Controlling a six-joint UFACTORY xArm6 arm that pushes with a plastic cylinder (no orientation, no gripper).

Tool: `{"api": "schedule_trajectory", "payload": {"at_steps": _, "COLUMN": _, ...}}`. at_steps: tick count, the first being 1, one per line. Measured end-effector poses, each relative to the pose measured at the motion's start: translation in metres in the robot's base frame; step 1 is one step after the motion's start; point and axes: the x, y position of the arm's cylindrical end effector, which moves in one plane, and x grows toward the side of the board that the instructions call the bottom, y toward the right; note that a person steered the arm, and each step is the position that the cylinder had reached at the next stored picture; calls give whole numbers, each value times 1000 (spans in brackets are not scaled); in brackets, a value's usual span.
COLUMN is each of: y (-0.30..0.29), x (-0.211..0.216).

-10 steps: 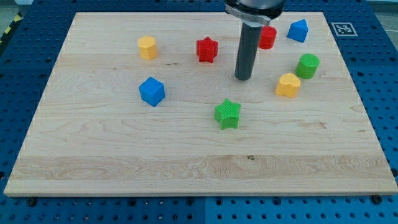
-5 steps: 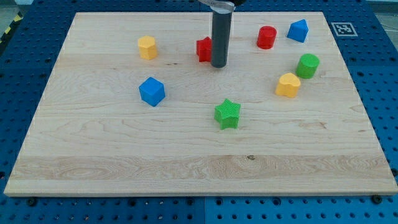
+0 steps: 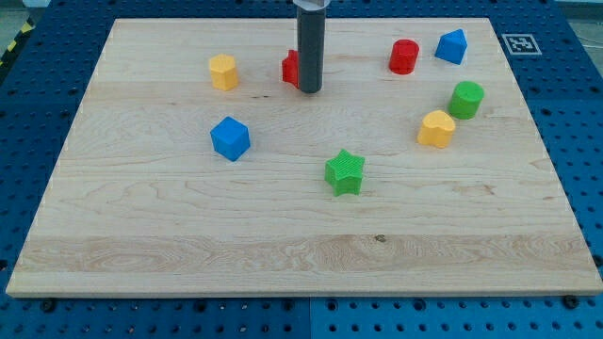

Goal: Push the red star into the yellow hexagon

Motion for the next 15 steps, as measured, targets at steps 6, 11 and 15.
{"api": "schedule_trajectory", "payload": {"at_steps": 6, "y": 55, "x": -12}}
{"api": "schedule_trajectory", "payload": {"at_steps": 11, "y": 3, "x": -43}}
{"api": "schedule_trajectory", "payload": {"at_steps": 15, "y": -62, "x": -43}}
